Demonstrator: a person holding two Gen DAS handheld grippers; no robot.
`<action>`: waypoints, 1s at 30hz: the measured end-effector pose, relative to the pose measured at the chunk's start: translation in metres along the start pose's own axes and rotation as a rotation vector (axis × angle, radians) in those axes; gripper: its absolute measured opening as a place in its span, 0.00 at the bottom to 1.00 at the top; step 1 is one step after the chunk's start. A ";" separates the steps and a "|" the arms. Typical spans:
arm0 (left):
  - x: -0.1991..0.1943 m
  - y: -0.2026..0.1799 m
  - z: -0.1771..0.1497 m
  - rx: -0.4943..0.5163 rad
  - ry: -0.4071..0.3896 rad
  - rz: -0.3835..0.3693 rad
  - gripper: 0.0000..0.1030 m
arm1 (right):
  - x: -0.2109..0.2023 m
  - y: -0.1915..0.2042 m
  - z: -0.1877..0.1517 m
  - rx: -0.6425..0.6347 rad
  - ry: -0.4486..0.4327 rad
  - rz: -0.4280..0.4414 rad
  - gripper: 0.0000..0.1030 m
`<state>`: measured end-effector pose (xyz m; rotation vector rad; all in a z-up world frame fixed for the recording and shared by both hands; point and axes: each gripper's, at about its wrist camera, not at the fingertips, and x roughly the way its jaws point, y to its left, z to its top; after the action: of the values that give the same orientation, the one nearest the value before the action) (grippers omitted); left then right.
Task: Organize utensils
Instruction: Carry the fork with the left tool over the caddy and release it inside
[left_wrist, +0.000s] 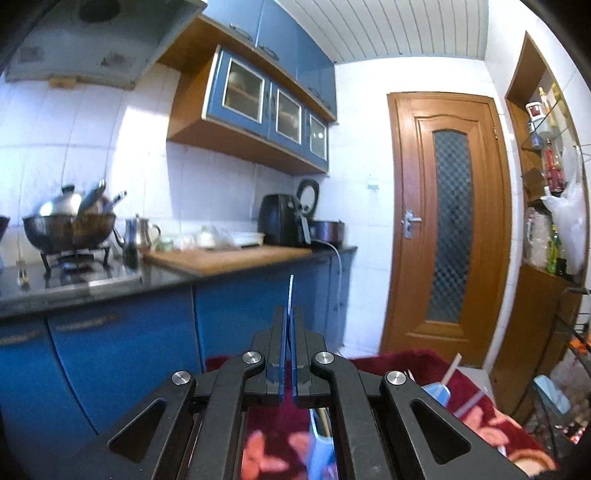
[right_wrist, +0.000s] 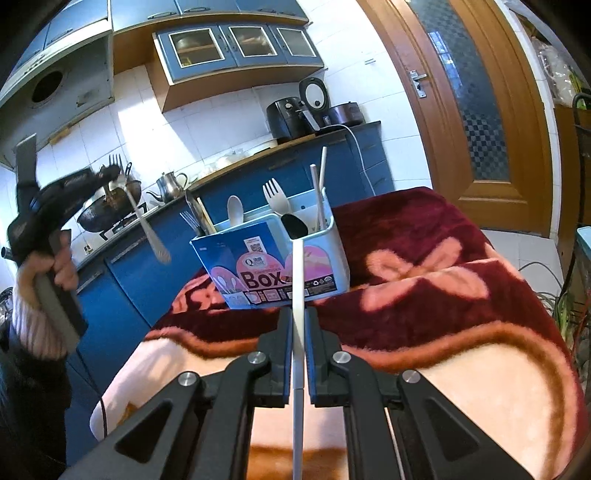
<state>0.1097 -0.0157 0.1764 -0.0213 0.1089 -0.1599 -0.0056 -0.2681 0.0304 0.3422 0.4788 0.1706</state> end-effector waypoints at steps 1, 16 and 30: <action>0.004 -0.001 0.003 0.004 -0.005 0.008 0.01 | -0.001 -0.001 0.000 0.003 -0.006 0.001 0.07; 0.057 -0.023 -0.017 0.085 -0.009 0.072 0.01 | -0.012 -0.006 0.001 -0.022 -0.062 0.004 0.08; 0.070 -0.028 -0.065 0.082 0.115 0.010 0.01 | -0.008 -0.005 0.007 -0.037 -0.066 -0.008 0.08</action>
<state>0.1666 -0.0550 0.1048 0.0704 0.2171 -0.1559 -0.0092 -0.2766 0.0374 0.3085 0.4108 0.1601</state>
